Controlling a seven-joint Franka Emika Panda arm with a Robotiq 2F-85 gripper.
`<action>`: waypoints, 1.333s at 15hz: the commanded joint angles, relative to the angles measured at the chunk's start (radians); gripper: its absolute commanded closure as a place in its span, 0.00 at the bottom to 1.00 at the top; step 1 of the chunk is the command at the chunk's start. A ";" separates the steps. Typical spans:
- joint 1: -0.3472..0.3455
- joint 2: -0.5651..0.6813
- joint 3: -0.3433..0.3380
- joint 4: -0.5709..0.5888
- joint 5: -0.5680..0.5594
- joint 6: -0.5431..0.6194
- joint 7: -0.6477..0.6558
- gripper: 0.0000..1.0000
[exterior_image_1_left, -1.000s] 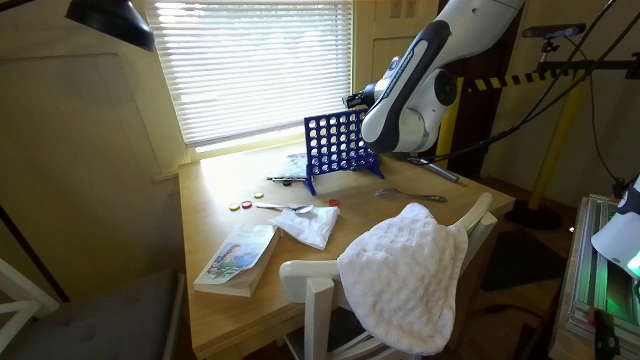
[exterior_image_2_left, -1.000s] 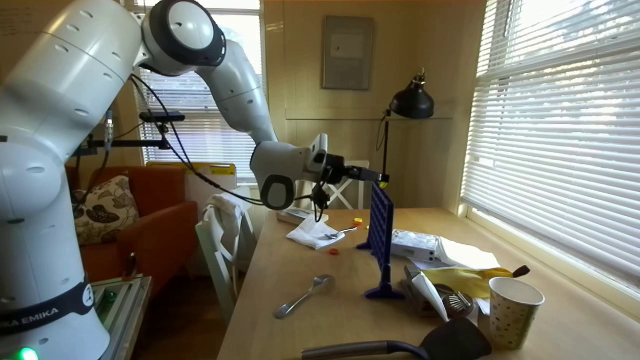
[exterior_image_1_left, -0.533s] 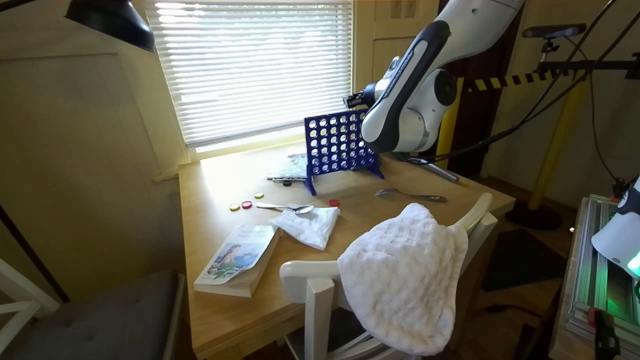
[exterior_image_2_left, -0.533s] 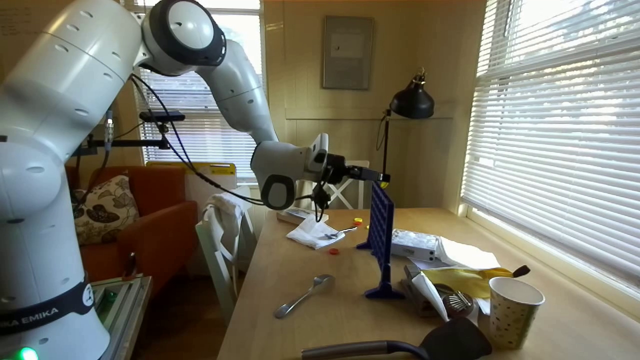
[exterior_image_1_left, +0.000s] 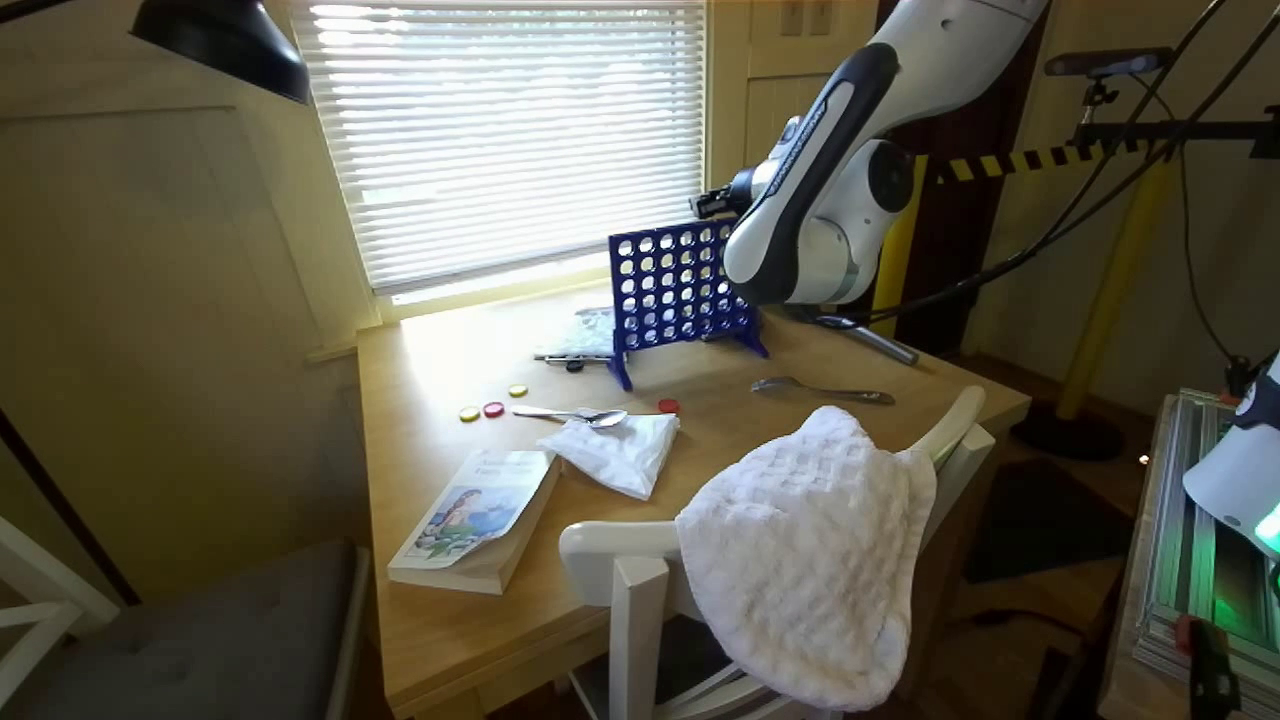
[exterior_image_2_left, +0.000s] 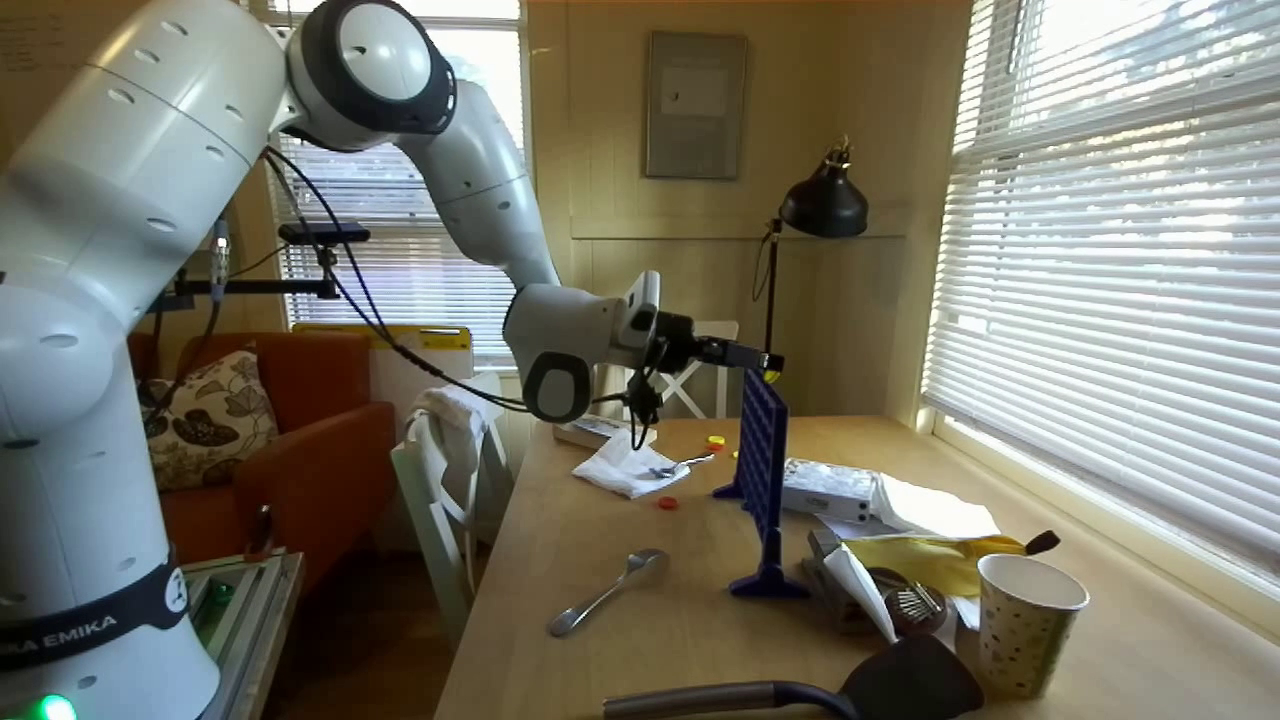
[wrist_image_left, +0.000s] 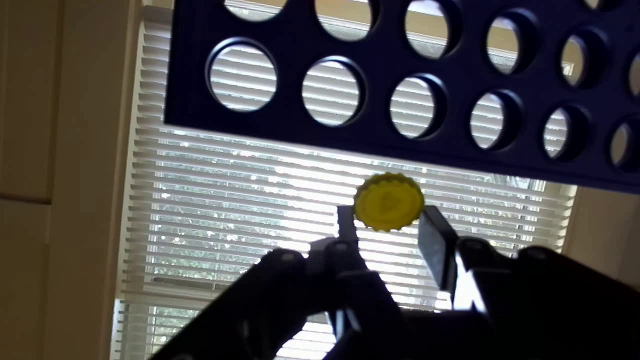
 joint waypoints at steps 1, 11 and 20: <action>-0.026 0.011 0.026 0.010 -0.008 0.016 -0.010 0.88; -0.024 0.023 0.033 0.015 -0.003 0.013 -0.016 0.88; -0.023 0.024 0.027 0.020 -0.012 0.022 -0.034 0.88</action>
